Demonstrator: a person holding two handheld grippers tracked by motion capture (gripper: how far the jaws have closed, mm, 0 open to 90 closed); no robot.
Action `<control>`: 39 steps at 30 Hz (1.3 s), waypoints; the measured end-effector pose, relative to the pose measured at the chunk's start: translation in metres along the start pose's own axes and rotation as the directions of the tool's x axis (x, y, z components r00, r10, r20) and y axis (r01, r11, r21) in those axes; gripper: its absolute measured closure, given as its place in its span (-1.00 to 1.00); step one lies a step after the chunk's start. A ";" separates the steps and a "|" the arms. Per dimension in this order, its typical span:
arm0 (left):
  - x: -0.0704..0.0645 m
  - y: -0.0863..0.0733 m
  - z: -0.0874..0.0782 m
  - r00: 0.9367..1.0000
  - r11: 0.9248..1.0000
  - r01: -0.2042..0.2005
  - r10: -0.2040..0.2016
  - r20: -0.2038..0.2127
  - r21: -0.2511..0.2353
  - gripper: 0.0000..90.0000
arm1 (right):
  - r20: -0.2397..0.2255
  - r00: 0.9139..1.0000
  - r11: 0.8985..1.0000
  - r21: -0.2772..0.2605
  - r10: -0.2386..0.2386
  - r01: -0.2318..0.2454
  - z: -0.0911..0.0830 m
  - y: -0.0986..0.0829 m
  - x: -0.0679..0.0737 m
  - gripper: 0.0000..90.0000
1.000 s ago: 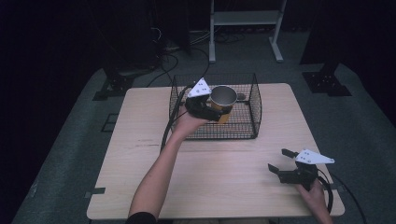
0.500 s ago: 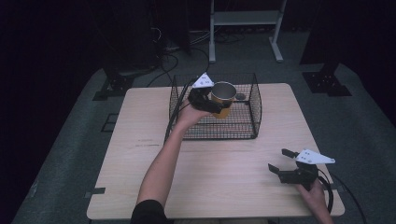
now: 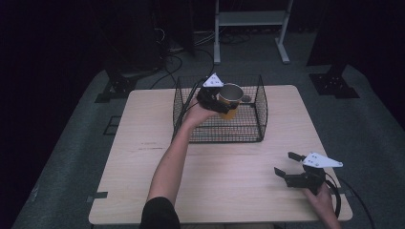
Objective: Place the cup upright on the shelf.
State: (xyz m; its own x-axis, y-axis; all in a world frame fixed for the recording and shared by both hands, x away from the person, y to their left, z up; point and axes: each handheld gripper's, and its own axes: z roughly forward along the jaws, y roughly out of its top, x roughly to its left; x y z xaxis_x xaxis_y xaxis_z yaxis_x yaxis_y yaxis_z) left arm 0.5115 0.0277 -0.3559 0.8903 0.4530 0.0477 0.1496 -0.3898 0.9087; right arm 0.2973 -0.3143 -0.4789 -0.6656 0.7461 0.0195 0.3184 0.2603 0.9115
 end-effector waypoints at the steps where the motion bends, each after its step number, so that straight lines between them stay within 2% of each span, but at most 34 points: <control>1: 0.002 0.000 0.001 1.000 1.000 0.013 -0.013 0.003 -0.005 -0.69 | -0.001 1.000 1.000 0.000 0.001 -0.001 0.000 0.000 0.000 -0.71; 6: 0.007 -0.003 0.007 1.000 1.000 0.016 -0.016 0.005 0.007 -0.69 | -0.001 1.000 1.000 0.000 0.001 -0.001 0.000 0.000 0.000 -0.71; 11: 0.014 -0.011 0.015 0.999 0.999 0.036 -0.036 0.005 0.026 -0.69 | 0.000 1.000 1.000 -0.002 0.000 0.000 0.000 0.000 0.000 -0.71; 26: 0.025 -0.027 0.031 0.998 0.995 0.061 -0.063 0.015 0.081 -0.69 | 0.000 1.000 1.000 -0.004 0.000 0.000 0.000 0.000 0.000 -0.71; 27: 0.026 -0.029 0.033 0.998 0.993 0.060 -0.063 0.021 0.102 -0.69 | -0.001 1.000 1.000 -0.004 0.000 0.000 0.000 0.000 0.000 -0.71; 33: 0.025 -0.030 0.042 0.998 0.987 0.035 -0.043 0.048 0.155 -0.69 | -0.001 1.000 1.000 -0.004 0.000 0.000 0.000 0.000 0.000 -0.71; 39: 0.024 -0.031 0.050 0.996 0.981 0.033 -0.048 0.076 0.192 -0.70 | -0.002 1.000 1.000 -0.006 0.000 0.000 0.000 0.000 0.000 -0.71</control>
State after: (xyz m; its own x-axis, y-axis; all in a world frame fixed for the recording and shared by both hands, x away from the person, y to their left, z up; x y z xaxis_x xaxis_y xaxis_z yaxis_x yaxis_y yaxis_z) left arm 0.5498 0.0105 -0.4034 0.9123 0.4086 -0.0279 0.2583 -0.5211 0.8135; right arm 0.2974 -0.3148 -0.4789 -0.6671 0.7447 0.0200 0.3142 0.2568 0.9139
